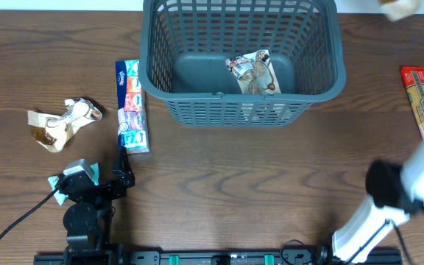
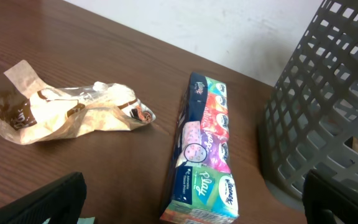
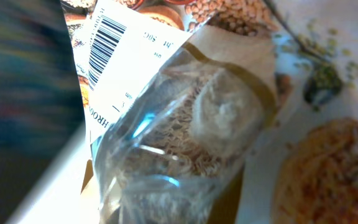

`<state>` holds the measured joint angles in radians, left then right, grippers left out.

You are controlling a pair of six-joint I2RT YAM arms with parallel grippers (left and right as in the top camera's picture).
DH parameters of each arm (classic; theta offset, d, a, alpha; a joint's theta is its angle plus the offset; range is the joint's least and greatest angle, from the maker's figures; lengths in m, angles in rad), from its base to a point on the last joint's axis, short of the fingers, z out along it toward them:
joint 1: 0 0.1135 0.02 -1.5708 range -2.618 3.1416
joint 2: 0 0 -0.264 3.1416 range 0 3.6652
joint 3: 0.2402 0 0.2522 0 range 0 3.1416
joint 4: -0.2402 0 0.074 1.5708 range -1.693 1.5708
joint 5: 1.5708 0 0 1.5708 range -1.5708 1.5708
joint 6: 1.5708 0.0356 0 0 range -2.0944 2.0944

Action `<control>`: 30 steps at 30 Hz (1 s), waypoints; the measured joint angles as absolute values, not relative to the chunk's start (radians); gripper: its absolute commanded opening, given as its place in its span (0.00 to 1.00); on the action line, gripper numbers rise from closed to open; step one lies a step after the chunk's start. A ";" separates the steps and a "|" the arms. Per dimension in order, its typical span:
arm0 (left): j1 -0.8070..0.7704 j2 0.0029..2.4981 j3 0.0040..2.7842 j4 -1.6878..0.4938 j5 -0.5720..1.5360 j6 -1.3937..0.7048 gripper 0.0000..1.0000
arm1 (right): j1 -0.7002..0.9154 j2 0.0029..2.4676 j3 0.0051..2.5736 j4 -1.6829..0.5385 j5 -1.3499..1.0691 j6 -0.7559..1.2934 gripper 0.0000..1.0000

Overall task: Pack container
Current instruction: 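Lift the second mushroom bag and carry it over the basket, then open the right gripper to drop the bag into the basket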

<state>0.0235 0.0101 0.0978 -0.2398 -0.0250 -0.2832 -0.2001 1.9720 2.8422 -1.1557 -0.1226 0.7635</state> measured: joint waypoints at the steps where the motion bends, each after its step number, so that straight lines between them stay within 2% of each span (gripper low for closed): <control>1: 0.024 0.010 0.098 -0.240 -0.025 -0.283 0.98 | -0.184 1.921 2.852 -1.139 -0.148 0.746 0.01; 7: 0.024 0.010 0.098 -0.240 -0.025 -0.283 0.98 | 0.013 1.773 2.879 -1.151 -0.304 0.556 0.02; 14: 0.024 0.010 0.098 -0.240 -0.025 -0.283 0.98 | 0.203 1.886 2.759 -1.291 -0.274 0.325 0.01; 22: 0.024 0.010 0.098 -0.240 -0.025 -0.283 0.98 | 0.235 2.053 2.550 -1.327 -0.208 0.199 0.01; 30: 0.023 0.010 0.098 -0.240 -0.025 -0.283 0.98 | 0.235 2.072 2.344 -1.296 -0.186 0.147 0.01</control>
